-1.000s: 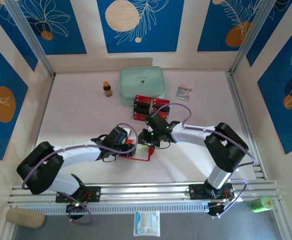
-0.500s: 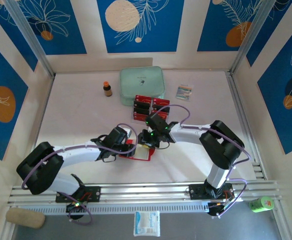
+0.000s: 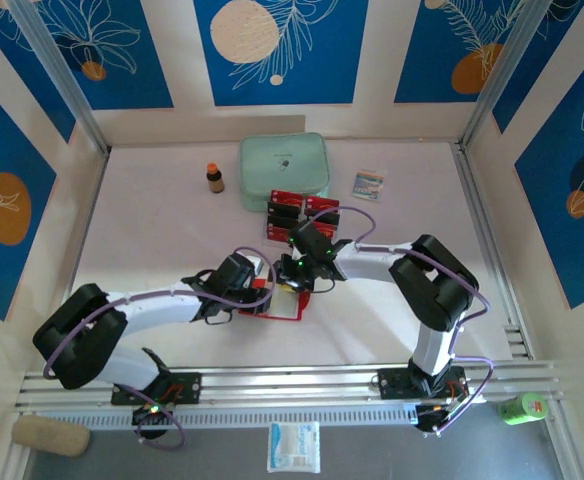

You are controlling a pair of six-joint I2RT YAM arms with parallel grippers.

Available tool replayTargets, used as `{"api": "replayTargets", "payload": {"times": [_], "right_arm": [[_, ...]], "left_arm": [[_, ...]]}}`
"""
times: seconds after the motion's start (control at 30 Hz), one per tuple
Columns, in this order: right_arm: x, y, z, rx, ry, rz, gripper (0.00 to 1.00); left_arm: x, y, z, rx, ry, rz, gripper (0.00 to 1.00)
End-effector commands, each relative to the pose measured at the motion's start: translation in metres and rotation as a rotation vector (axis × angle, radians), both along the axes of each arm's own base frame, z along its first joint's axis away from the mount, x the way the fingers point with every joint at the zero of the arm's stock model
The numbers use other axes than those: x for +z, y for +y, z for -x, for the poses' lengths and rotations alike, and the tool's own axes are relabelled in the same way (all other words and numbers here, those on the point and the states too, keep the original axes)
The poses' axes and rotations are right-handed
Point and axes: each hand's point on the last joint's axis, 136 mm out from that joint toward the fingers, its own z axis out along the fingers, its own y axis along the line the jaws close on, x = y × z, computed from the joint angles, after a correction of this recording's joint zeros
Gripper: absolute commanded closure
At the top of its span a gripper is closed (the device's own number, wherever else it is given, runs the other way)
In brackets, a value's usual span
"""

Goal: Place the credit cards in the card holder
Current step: Flip over the card slot on the card holder.

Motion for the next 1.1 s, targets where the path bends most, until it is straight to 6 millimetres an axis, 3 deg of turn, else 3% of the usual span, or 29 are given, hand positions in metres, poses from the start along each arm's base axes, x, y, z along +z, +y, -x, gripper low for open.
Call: {"api": "replayTargets", "payload": {"times": [0.0, 0.2, 0.47, 0.73, 1.07], "right_arm": [[0.004, 0.009, -0.003, 0.029, 0.002, -0.035, 0.64], [0.015, 0.015, 0.000, 0.042, 0.002, -0.083, 0.65], [0.030, 0.023, 0.010, 0.040, 0.006, -0.120, 0.63], [0.038, 0.037, 0.018, 0.065, 0.004, -0.128, 0.61], [0.032, 0.056, 0.018, 0.074, 0.030, -0.119, 0.47]], "left_arm": [[-0.021, 0.011, 0.026, -0.021, 0.104, -0.048, 0.38], [-0.014, 0.011, 0.024, -0.017, 0.087, -0.036, 0.33], [0.032, 0.006, 0.011, 0.026, -0.016, 0.064, 0.00], [0.070, 0.020, 0.000, 0.143, -0.106, 0.135, 0.00], [0.092, 0.070, -0.007, 0.344, -0.182, 0.084, 0.00]]}}
